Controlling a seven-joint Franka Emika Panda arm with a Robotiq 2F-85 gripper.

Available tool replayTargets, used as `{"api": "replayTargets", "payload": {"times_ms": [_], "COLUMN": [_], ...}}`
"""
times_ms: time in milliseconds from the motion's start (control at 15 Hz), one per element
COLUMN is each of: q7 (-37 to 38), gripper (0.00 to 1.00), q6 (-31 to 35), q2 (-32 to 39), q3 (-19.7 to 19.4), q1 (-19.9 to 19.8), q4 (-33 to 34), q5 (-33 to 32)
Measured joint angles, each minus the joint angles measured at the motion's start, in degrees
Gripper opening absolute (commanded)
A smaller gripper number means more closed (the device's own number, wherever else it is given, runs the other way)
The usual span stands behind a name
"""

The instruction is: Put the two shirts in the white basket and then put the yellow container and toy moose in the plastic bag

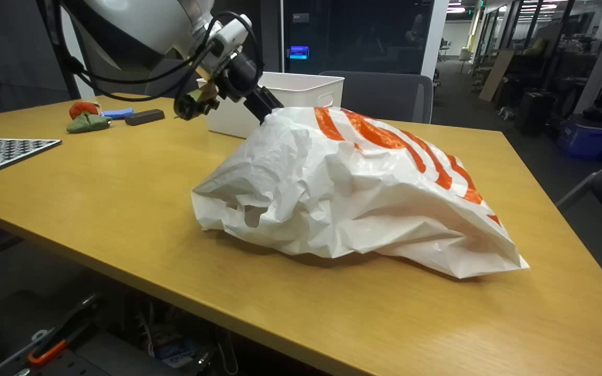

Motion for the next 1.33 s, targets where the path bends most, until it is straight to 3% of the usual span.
{"api": "replayTargets", "payload": {"times_ms": [400, 600, 667, 867, 1133, 1333], "q7": [-2.61, -5.03, -5.79, -6.96, -6.77, -8.8], "gripper": [1.0, 1.0, 0.96, 0.99, 1.0, 1.0], "q6": [13.53, 16.6, 16.94, 14.61, 0.83, 0.92], "q2": [-0.44, -0.46, -0.46, -0.61, -2.16, -2.49], "q3": [-0.14, -0.35, -0.47, -0.79, -0.56, -0.62], "q1": [0.54, 0.54, 0.54, 0.5, 0.99, 1.2], "q4": [0.06, 0.05, 0.03, 0.07, 0.42, 0.29], "q5": [3.72, 5.48, 6.05, 6.48, 3.69, 5.35]}}
